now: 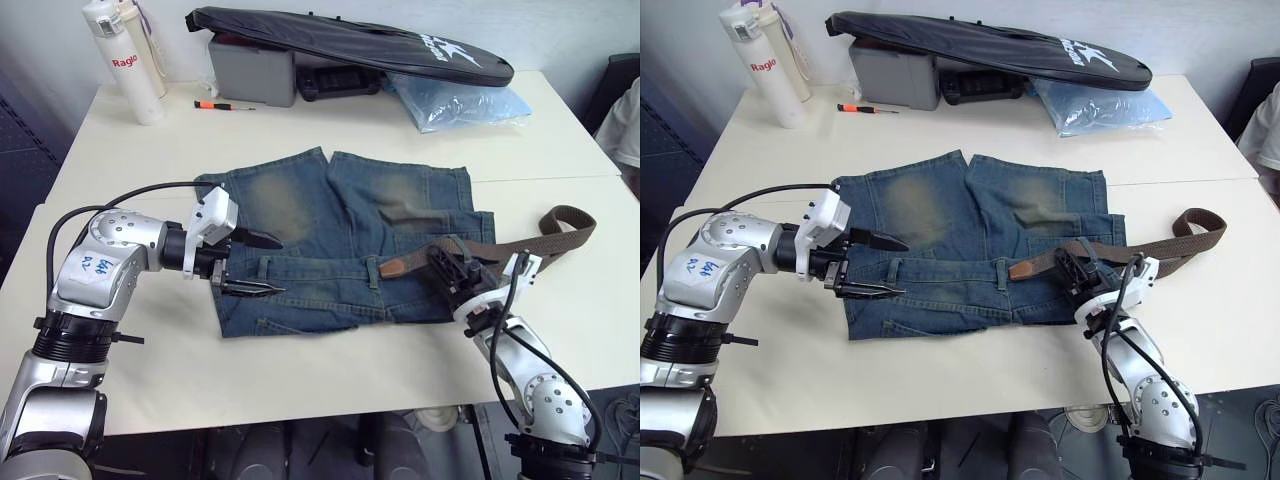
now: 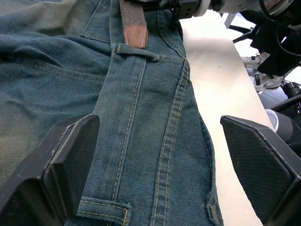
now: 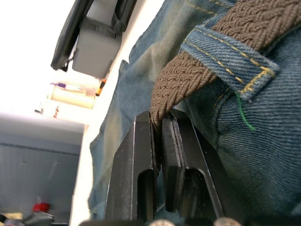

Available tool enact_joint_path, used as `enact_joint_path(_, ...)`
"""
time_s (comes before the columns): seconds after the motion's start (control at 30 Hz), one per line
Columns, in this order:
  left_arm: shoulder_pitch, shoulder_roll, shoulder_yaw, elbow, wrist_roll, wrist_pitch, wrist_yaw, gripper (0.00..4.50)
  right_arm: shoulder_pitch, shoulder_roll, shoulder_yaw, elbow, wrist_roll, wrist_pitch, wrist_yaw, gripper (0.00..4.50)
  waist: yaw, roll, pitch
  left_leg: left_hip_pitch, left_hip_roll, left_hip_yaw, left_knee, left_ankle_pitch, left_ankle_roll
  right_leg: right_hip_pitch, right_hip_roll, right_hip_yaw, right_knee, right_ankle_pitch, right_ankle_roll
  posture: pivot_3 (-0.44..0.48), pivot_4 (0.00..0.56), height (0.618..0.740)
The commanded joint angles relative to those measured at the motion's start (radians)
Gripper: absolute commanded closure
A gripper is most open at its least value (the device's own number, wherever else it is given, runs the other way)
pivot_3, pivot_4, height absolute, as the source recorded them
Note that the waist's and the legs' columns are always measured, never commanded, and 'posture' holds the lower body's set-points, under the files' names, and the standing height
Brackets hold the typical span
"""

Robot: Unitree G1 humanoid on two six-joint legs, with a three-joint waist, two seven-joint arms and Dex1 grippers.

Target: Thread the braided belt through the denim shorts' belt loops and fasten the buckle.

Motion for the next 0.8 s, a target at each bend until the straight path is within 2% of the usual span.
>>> enact_joint_path(0.03,-0.025,0.002,0.026,-0.028,-0.015,-0.004,0.0,0.0,0.005,0.029,0.018,-0.045,-0.06,-0.022,0.071,4.25,0.0,0.0,0.0,0.0,0.0,0.0,0.0,0.0,0.0,0.0,0.0,0.0,0.0,0.0,0.0,0.0,0.15,0.74)
enact_joint_path(0.37,-0.042,-0.012,0.018,-0.021,-0.007,-0.006,0.013,0.0,0.031,0.102,0.053,-0.006,-0.2,-0.086,0.305,4.25,-0.013,0.0,0.0,0.0,0.0,0.0,0.0,0.0,0.0,0.0,0.0,0.0,0.0,0.0,0.0,0.0,0.15,0.74)
enact_joint_path(0.8,-0.048,-0.016,0.017,-0.008,0.004,-0.018,0.015,0.0,-0.029,0.18,-0.021,0.072,-0.063,-0.013,0.275,4.25,-0.024,0.0,0.0,0.001,0.0,0.0,-0.001,0.0,-0.001,0.0,0.001,0.001,0.0,0.0,0.0,0.0,0.15,0.74)
